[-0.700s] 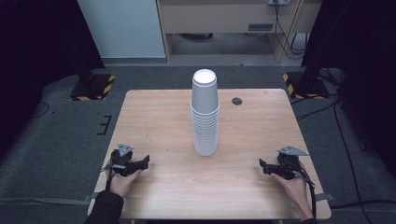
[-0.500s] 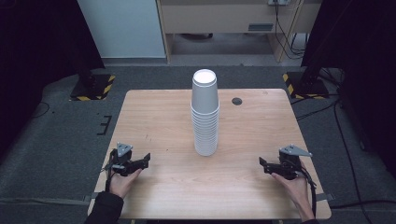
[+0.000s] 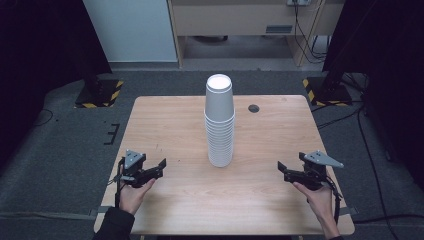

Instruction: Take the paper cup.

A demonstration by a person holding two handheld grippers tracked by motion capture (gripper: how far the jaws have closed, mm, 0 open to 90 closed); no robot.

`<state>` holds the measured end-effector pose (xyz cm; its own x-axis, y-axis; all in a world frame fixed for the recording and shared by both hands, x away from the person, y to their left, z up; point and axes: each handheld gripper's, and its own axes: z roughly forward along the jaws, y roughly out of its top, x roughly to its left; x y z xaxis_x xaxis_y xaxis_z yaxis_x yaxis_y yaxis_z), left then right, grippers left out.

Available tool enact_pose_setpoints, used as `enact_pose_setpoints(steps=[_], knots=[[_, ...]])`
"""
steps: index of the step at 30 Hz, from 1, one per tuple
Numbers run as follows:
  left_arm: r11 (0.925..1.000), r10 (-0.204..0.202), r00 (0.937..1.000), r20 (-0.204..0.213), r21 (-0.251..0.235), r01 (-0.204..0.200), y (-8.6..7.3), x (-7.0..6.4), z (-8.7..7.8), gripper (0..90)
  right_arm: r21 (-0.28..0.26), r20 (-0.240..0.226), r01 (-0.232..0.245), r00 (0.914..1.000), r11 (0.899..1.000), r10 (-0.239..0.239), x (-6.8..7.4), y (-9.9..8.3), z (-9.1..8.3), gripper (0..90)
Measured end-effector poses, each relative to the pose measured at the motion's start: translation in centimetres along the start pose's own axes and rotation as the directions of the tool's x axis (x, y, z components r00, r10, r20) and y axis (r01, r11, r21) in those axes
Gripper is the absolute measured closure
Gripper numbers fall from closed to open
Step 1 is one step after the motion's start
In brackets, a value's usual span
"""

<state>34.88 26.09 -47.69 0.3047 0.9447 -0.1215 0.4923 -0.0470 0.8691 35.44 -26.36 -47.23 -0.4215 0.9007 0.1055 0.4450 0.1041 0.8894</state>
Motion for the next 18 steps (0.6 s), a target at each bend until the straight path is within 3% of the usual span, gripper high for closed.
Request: enact_pose_setpoints(steps=[7,18], knots=[[0.9987,0.009,0.9991,0.042,-0.051,-0.007,0.9,-1.0,-1.1,16.7,-0.066,-0.041,-0.002,0.9992,0.998,-0.001,1.2,1.5,-0.9,8.5],[0.9929,0.017,0.9962,0.085,-0.118,-0.007,3.0,-2.3,-2.2,17.3,-0.125,-0.071,0.023,0.9970,0.992,-0.033,2.6,3.8,-1.6,8.8]])
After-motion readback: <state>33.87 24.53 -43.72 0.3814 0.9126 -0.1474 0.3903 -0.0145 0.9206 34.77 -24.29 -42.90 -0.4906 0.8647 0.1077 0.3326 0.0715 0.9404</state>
